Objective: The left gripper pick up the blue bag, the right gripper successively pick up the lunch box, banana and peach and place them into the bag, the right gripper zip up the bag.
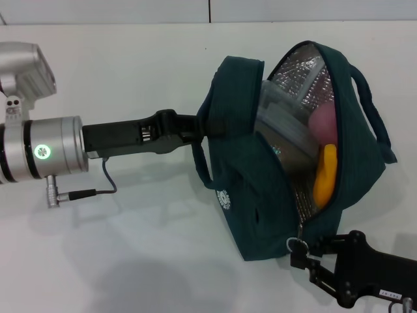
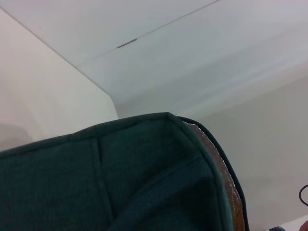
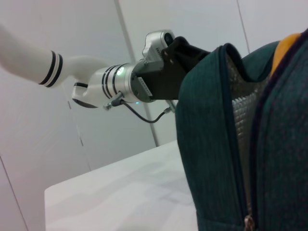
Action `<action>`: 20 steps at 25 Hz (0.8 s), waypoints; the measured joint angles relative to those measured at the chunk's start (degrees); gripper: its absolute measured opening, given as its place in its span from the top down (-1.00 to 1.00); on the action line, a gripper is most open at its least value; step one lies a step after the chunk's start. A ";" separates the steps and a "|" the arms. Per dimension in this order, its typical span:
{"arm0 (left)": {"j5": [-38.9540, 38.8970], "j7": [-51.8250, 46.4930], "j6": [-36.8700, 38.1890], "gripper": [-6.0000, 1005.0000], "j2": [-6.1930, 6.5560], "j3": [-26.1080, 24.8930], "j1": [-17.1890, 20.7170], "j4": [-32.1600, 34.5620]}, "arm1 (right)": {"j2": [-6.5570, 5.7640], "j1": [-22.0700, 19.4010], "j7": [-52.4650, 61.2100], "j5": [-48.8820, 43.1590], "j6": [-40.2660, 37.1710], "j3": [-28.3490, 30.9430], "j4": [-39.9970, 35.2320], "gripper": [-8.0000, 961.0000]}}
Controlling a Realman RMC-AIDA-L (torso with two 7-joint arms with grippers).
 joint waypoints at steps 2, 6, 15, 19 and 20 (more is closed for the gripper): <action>0.00 0.01 0.01 0.91 0.00 0.00 0.10 0.00 | 0.00 0.01 0.00 0.04 0.00 0.00 -0.01 0.64; -0.07 0.02 0.01 0.91 -0.01 0.00 0.24 0.00 | 0.00 0.00 -0.01 0.07 0.00 0.00 -0.02 0.65; -0.16 0.04 0.01 0.91 -0.01 0.00 0.26 0.00 | 0.00 -0.14 -0.07 0.31 0.15 0.00 -0.04 0.97; -0.18 0.25 0.01 0.91 -0.01 0.00 0.27 0.00 | -0.03 -0.35 -0.05 0.80 0.09 0.00 -0.01 0.96; -0.18 0.29 0.01 0.91 -0.01 -0.01 0.28 0.00 | -0.07 -0.45 -0.05 0.85 -0.16 0.00 -0.01 0.96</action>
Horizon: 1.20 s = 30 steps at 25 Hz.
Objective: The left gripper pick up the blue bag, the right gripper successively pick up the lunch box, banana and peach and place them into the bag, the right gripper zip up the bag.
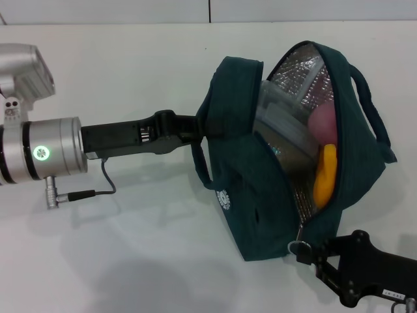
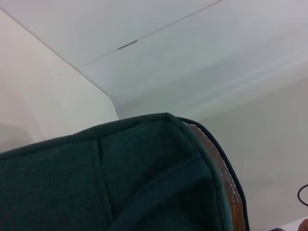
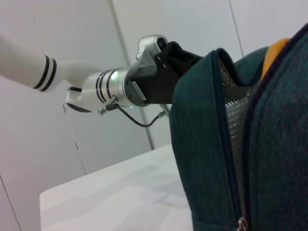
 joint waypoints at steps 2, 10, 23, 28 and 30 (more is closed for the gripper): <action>0.00 0.21 -0.03 0.91 0.00 -0.04 0.05 0.00 | -0.13 -0.61 0.01 0.01 -1.00 0.00 -0.10 0.96; 0.00 1.04 -0.10 0.91 0.00 -0.08 0.08 0.00 | -0.59 -5.59 -0.31 5.40 -7.18 0.07 -2.73 0.96; -3.93 9.02 2.54 0.68 -0.25 0.00 1.28 -0.82 | -0.57 -4.84 -0.13 7.48 -8.50 0.09 -2.70 0.95; -8.66 15.78 4.59 0.45 -0.15 0.01 2.73 -1.66 | -0.55 -4.79 -0.36 7.99 -9.89 0.09 -2.73 0.95; -9.08 17.98 5.31 0.37 -0.16 -0.09 3.00 -1.78 | -0.55 -4.79 -0.47 8.81 -11.37 0.12 -2.69 0.95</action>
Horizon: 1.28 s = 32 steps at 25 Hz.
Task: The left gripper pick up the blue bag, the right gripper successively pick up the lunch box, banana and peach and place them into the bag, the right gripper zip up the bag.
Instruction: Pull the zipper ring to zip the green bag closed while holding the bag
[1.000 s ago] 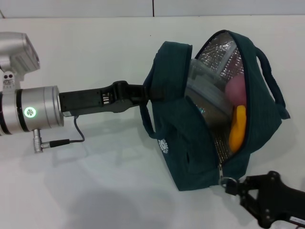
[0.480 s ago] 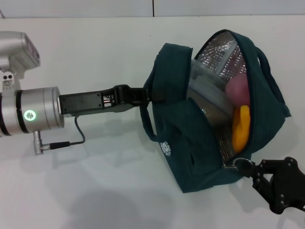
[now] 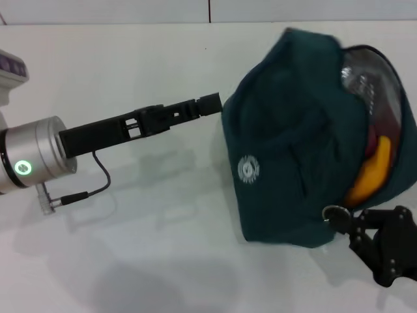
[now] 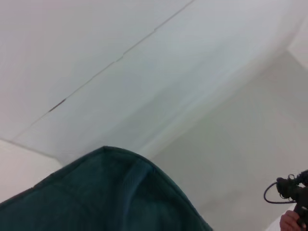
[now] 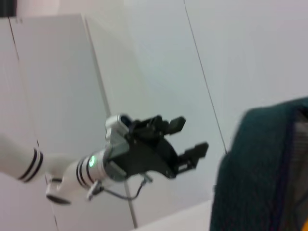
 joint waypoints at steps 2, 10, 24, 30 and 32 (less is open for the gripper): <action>-0.21 1.78 0.32 0.28 -0.03 -0.17 0.11 -0.51 | 0.04 0.12 -0.06 0.22 -1.09 0.03 0.00 0.95; -0.63 6.13 0.58 -0.23 0.12 0.06 1.16 -1.95 | 0.15 1.33 0.05 0.25 -2.01 0.06 -0.12 0.94; 9.50 35.70 0.79 -0.63 -0.35 1.69 8.40 -4.76 | 0.15 2.84 1.56 0.81 -2.99 0.05 -0.98 0.94; 7.42 51.61 -4.19 -0.64 -0.81 1.29 8.97 -12.51 | 0.09 3.71 3.39 0.89 -2.77 0.03 -1.84 0.93; 5.14 56.57 -5.51 -0.64 -0.92 1.17 8.99 -15.49 | 0.08 4.01 3.54 0.89 -2.71 0.00 -1.87 0.93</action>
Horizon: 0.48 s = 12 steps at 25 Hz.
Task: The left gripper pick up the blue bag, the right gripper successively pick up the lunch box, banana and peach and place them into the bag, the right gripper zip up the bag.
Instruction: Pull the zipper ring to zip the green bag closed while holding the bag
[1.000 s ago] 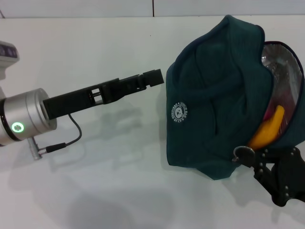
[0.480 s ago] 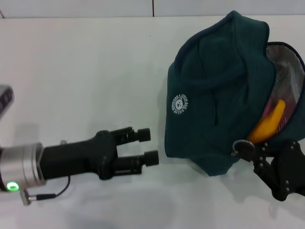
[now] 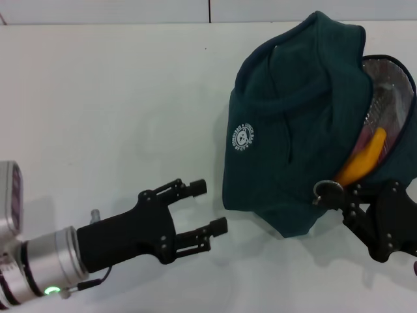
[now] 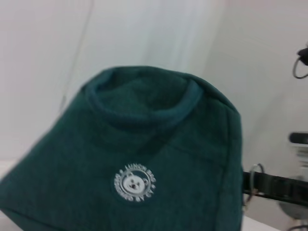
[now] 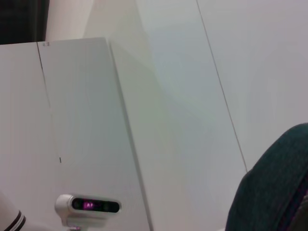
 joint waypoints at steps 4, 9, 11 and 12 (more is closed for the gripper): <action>-3.66 9.16 -1.06 -0.64 -0.13 0.05 -0.35 -5.28 | 0.06 0.67 0.64 0.00 0.13 -0.03 -0.01 0.93; -4.36 14.84 -2.94 -0.64 -0.28 0.07 -1.57 -9.01 | 0.09 1.57 1.52 0.15 0.61 -0.03 -0.01 0.93; -4.39 16.01 -3.34 -0.64 -0.33 0.03 -1.95 -9.82 | 0.09 2.06 1.88 0.46 0.65 -0.03 -0.01 0.93; -4.63 16.80 -3.46 -0.64 -0.36 0.01 -2.07 -10.21 | 0.09 2.42 2.22 0.57 0.68 -0.03 -0.01 0.93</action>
